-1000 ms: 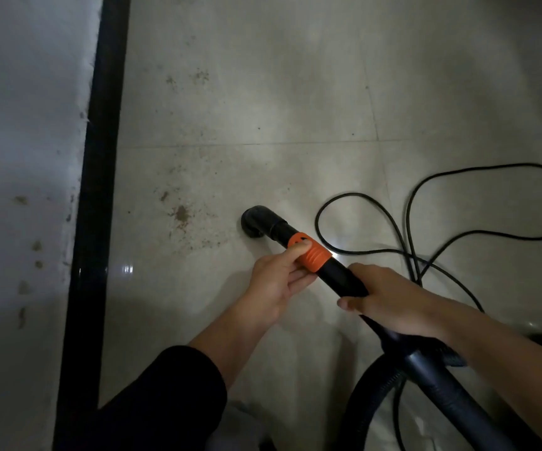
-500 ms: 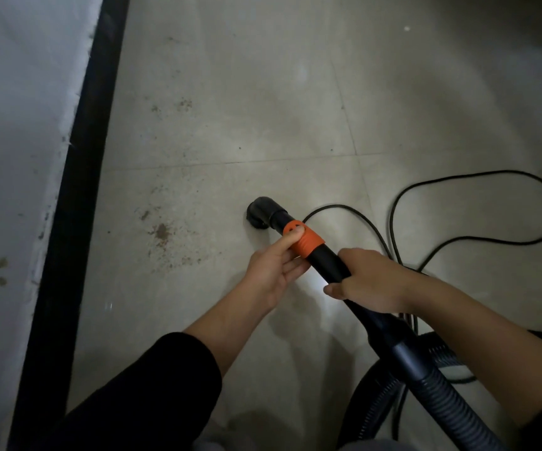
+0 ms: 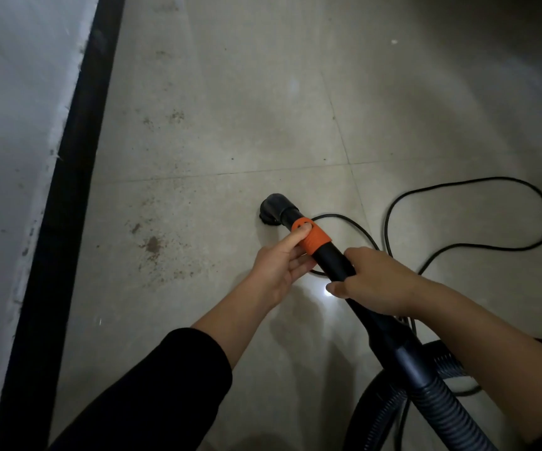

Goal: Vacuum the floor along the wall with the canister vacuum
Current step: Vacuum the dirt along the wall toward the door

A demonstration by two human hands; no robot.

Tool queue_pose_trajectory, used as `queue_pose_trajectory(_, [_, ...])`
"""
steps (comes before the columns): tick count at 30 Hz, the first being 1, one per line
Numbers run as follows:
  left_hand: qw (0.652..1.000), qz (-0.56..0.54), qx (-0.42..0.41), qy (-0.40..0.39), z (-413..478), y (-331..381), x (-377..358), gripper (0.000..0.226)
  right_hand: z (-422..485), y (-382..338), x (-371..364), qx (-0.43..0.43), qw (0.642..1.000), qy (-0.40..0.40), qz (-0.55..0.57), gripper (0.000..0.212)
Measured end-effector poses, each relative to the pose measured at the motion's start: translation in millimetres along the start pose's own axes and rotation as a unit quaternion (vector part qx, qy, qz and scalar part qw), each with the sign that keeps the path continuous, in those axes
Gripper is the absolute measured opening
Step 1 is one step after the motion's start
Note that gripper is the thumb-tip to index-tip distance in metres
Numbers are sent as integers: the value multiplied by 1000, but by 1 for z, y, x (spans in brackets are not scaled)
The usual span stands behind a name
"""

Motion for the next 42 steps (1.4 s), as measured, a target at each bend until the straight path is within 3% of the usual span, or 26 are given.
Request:
queue_pose_trajectory(9, [999,-39,-14,24,-13,4,25,36,-11,-21,-3,24,999,-29,-25,24])
queue_pose_trajectory(16, [996,-55,-23,62,-26,17,50,20,-12,-42,-15,62,996,-29,-58,27])
queue_pose_trajectory(32, [992,-79,18,99,-68,20,89,39,-22,-60,-28,98,985,-113,-87,15])
queue_pose_trajectory(42, [991,-98,16,84,-74,15,84,37,-26,-59,-23,105,981,-90,-134,18])
Point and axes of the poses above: each hand's wrist, its own z-axis towards the middle knuckle, its own x-axis out of the back of the hand, y = z × x, the point moved 4 cm from there along z, towards the middle knuckle, and after that the axes turned 14 degrees about -x, right-handed, at the moved point
